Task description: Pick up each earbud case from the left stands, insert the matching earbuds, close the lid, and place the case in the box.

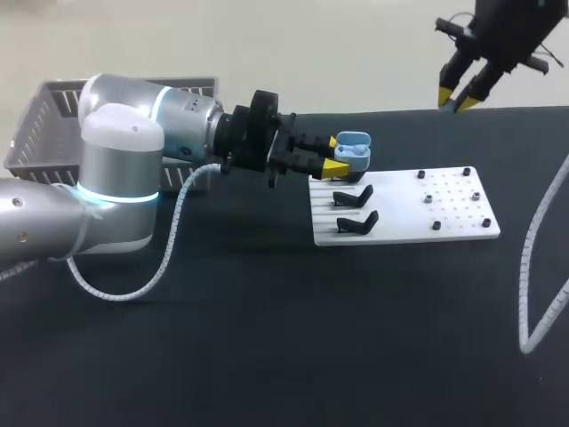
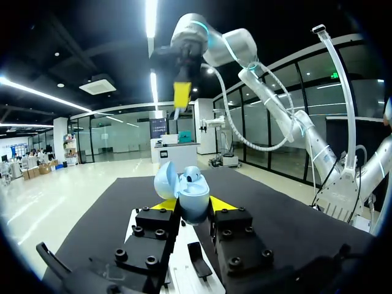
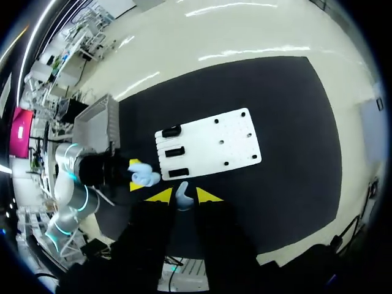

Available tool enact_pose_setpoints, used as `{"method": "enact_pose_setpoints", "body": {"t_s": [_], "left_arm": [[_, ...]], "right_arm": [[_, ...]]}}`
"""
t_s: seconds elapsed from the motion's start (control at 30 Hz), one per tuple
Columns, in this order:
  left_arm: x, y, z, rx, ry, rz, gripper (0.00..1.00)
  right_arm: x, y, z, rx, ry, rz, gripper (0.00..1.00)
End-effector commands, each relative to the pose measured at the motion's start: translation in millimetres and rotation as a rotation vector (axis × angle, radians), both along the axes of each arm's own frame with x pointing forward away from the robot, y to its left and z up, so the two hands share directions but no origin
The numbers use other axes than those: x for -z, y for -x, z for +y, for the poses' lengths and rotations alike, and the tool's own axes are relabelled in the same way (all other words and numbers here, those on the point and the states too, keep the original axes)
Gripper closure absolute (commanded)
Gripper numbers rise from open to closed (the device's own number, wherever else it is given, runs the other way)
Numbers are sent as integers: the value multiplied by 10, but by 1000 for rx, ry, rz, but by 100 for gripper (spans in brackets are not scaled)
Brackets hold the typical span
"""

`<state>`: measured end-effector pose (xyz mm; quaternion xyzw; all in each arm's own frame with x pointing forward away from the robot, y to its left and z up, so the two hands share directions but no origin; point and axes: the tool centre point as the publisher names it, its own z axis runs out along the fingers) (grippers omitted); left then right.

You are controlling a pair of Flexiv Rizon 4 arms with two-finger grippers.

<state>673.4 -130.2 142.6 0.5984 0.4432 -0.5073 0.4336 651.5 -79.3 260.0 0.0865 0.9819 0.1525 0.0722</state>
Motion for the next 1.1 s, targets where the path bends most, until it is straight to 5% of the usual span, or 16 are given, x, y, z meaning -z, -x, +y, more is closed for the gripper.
{"method": "enact_pose_setpoints", "body": {"t_s": [0.03, 0.37, 1.1], "left_arm": [[5, 0, -2, -1, 1, -1, 100], [5, 0, -2, -1, 1, -1, 100], [5, 0, -2, -1, 1, -1, 100]], "right_arm": [[-89, 22, 224, -73, -7, 33, 100], [48, 94, 730, -229, 109, -5, 100], [333, 159, 1211, -377, 185, 22, 100]]}}
